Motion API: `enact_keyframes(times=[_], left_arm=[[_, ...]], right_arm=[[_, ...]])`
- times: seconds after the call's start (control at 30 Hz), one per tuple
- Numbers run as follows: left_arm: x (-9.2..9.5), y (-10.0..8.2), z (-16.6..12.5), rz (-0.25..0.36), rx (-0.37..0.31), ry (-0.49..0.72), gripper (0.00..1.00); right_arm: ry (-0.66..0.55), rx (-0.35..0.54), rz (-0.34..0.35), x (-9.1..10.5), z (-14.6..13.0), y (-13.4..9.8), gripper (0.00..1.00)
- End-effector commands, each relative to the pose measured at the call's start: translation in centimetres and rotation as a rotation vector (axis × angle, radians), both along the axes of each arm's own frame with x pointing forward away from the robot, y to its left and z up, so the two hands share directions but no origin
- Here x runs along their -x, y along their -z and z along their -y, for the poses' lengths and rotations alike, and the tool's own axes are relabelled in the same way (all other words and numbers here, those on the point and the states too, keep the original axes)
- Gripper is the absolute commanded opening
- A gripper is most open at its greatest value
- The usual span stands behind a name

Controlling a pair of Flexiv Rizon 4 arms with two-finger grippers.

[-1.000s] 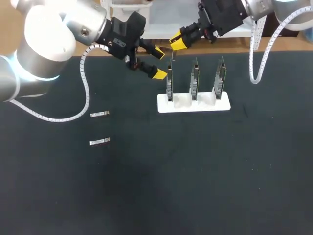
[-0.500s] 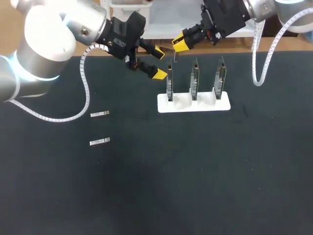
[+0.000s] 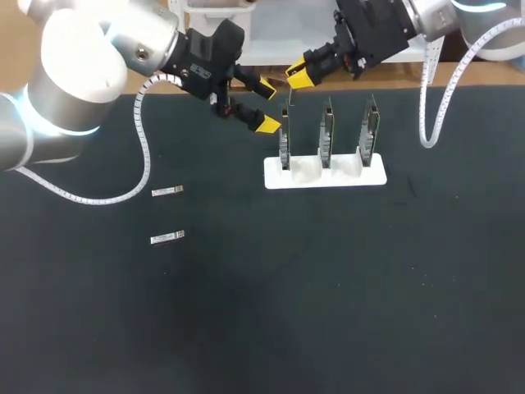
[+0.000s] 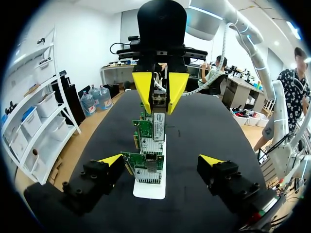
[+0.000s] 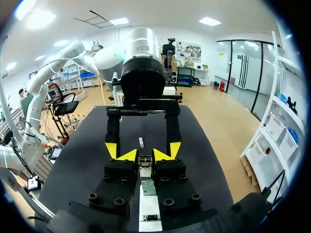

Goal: Pick up the optical module with the left hand, and insert it into the network port with the right hand.

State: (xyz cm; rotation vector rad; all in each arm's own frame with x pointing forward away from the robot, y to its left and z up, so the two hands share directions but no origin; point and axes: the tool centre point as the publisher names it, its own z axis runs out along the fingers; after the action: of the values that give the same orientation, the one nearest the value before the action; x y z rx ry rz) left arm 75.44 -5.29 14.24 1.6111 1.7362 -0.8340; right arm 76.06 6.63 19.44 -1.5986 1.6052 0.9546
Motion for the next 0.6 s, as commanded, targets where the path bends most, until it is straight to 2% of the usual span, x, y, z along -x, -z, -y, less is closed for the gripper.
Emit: enact_keyframes(times=[0.03,0.6], left_arm=[[-0.04,0.00,-0.02,0.000,-0.001,0.001,1.00],[-0.04,0.00,-0.02,0.000,-0.001,0.001,1.00]], right_arm=[[-0.002,0.011,0.003,0.03,-0.31,0.20,0.00],[-0.026,0.041,0.001,-0.65,-1.15,1.14,0.00]])
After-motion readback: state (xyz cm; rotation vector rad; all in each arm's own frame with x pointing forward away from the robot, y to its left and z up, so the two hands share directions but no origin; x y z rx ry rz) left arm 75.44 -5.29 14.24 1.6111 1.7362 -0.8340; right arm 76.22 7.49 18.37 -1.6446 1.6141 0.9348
